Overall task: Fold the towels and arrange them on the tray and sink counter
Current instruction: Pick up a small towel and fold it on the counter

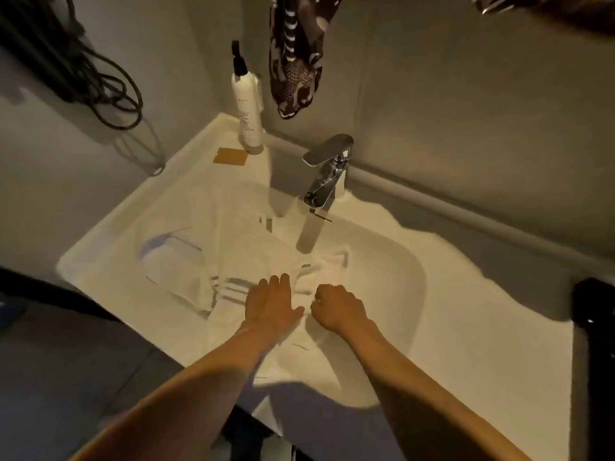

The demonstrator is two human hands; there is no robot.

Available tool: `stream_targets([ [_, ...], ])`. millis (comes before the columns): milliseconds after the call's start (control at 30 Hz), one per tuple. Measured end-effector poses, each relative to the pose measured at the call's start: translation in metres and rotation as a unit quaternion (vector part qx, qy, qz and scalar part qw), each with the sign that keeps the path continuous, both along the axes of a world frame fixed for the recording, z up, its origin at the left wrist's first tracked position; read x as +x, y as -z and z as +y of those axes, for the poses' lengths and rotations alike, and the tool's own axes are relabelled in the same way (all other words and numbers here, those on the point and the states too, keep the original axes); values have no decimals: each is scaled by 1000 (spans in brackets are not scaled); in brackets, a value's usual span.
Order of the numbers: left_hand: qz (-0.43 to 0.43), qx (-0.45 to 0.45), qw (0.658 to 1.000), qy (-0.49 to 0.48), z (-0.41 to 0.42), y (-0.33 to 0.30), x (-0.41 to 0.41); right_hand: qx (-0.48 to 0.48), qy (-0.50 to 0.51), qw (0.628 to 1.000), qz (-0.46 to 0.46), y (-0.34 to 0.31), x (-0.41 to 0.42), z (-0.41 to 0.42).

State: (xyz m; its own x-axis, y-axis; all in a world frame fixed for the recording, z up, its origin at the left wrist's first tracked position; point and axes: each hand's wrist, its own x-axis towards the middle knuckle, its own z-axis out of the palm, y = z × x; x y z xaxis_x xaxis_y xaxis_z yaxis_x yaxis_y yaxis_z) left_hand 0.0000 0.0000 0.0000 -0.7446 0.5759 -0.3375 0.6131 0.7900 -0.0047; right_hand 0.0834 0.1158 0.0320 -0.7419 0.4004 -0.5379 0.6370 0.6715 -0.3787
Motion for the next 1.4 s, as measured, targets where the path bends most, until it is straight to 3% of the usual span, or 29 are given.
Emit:
stream_targets([
  [133,76,-8,997,9,9,20,-5,-18,8,999,-31,26,0,0],
  [200,53,15,998,-3,12,21,-14,-40,29,999,-23,31,-3,3],
  [300,-23,124,991,-35,10,8,-24,-56,80,995,11,35,-2,6],
  [367,-146,209,965,-56,9,-16,-30,-36,108,991,66,29,-3,6],
  [433,-236,276,932,-17,9,-56,-37,5,88,986,142,10,-3,4],
  [533,-259,318,909,79,16,-122,-43,-42,27,964,261,-38,0,3],
  [633,-263,357,888,122,19,-174,-42,-132,50,923,358,-83,11,5],
  [800,-298,391,850,189,22,-239,-19,-125,56,889,436,-156,37,14],
  [933,-280,378,832,293,29,-286,13,-3,5,928,372,-221,78,19],
  [1000,-214,346,846,345,33,-299,22,81,-4,944,321,-240,101,29],
  [1133,-15,241,875,420,48,-299,47,233,-31,933,274,-274,156,46],
  [1233,45,215,886,409,64,-293,61,360,-17,917,174,-284,206,66],
  [1300,64,235,892,380,74,-293,66,432,10,889,151,-281,241,83],
  [1400,82,320,871,363,95,-302,83,500,58,848,164,-277,286,107],
])
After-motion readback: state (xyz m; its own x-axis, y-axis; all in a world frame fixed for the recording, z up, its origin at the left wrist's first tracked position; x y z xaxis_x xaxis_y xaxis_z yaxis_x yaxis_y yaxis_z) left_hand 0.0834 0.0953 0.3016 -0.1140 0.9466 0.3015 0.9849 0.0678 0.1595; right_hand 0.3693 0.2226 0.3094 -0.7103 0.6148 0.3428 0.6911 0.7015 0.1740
